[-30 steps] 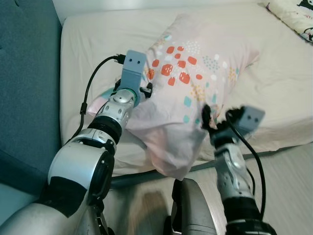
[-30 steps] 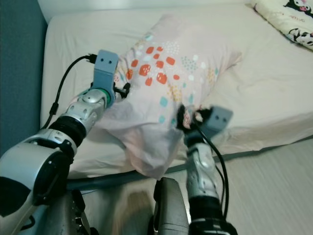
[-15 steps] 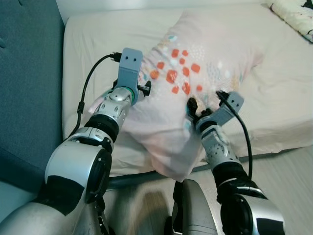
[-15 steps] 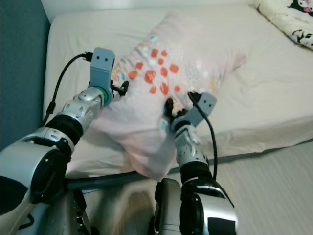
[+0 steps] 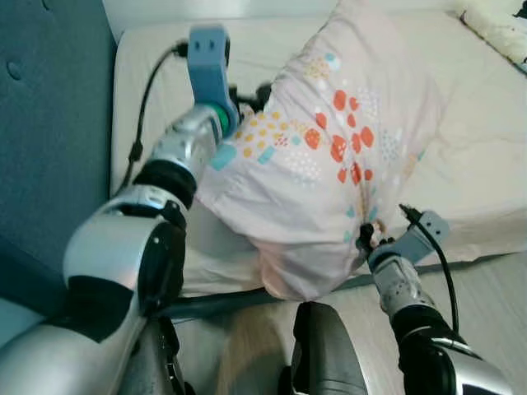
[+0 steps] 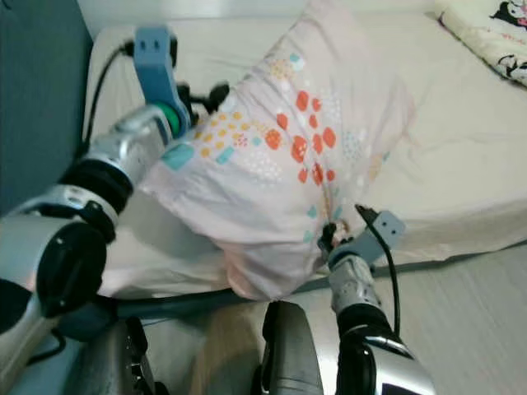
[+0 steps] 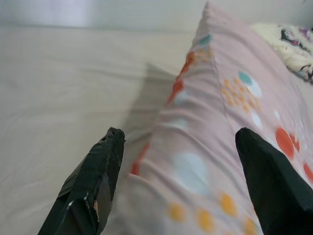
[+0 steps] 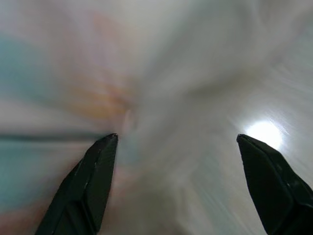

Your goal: Clean up the room

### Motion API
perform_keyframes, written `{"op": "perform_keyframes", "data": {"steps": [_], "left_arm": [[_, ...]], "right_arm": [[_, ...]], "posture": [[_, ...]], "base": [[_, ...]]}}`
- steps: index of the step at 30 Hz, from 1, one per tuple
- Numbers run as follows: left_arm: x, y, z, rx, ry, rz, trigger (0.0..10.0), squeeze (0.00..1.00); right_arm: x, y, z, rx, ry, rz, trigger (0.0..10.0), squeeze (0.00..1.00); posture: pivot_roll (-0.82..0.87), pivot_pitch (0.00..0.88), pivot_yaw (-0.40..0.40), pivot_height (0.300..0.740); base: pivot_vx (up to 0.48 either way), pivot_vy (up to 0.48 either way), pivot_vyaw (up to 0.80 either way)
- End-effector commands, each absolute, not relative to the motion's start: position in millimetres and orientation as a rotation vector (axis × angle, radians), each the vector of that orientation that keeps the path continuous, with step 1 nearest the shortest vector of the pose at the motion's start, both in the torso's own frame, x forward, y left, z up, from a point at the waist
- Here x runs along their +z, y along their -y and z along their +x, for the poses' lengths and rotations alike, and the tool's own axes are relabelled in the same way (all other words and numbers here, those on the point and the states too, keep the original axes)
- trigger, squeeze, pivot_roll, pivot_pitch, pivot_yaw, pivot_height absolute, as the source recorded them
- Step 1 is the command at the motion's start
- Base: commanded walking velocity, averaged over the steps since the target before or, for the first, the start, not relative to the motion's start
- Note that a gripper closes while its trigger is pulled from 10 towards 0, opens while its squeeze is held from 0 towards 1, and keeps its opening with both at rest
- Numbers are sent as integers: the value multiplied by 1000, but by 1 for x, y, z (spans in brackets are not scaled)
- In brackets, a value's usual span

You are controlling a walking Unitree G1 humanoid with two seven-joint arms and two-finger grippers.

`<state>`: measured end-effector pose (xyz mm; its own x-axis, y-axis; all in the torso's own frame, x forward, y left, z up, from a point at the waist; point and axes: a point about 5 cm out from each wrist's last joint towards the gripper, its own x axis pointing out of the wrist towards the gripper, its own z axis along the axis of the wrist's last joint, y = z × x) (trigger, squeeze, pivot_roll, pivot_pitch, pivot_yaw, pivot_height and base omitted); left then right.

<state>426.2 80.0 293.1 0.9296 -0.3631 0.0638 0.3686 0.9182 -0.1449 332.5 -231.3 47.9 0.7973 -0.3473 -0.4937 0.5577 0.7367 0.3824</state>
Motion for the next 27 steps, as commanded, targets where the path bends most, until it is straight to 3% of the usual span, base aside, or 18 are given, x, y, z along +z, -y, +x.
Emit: {"op": "perform_keyframes", "data": {"steps": [1, 5, 7, 11, 16, 19, 26, 27], "left_arm": [[279, -74, 425, -386, -42, -80, 10000, 0], [272, -70, 424, -397, -73, -26, 10000, 0], [236, -54, 417, -487, -185, 148, 10000, 0], [209, -47, 410, -538, -262, 241, 10000, 0], [206, -47, 410, -499, -247, 193, 10000, 0], [224, -55, 415, -436, -186, 74, 10000, 0], [238, -67, 420, -412, -135, 9, 10000, 0], [240, -73, 421, -405, -122, -3, 10000, 0]], "right_arm": [[30, 231, 319, -552, -490, 549, 10000, 0], [31, 234, 320, -562, -481, 549, 10000, 0], [35, 238, 322, -575, -463, 543, 10000, 0], [37, 239, 322, -580, -456, 538, 10000, 0], [46, 233, 330, -507, -396, 511, 10000, 0], [105, 197, 365, -207, -88, 452, 10000, 0], [149, 163, 382, 12, 107, 549, 10000, 0], [153, 157, 382, 49, 135, 579, 10000, 953]], "posture": [[-53, 135, 53, 527], [-59, 130, 58, 527], [-72, 127, 63, 527], [-78, 128, 66, 527], [-74, 135, 65, 527], [-76, 137, 67, 527], [-53, 139, 59, 527], [-45, 141, 56, 527]], "base": [[0, 0, 0], [0, 0, 0], [0, 0, 0], [0, 0, 0], [0, 0, 0], [0, 0, 0], [0, 0, 0], [0, 0, 0]]}}
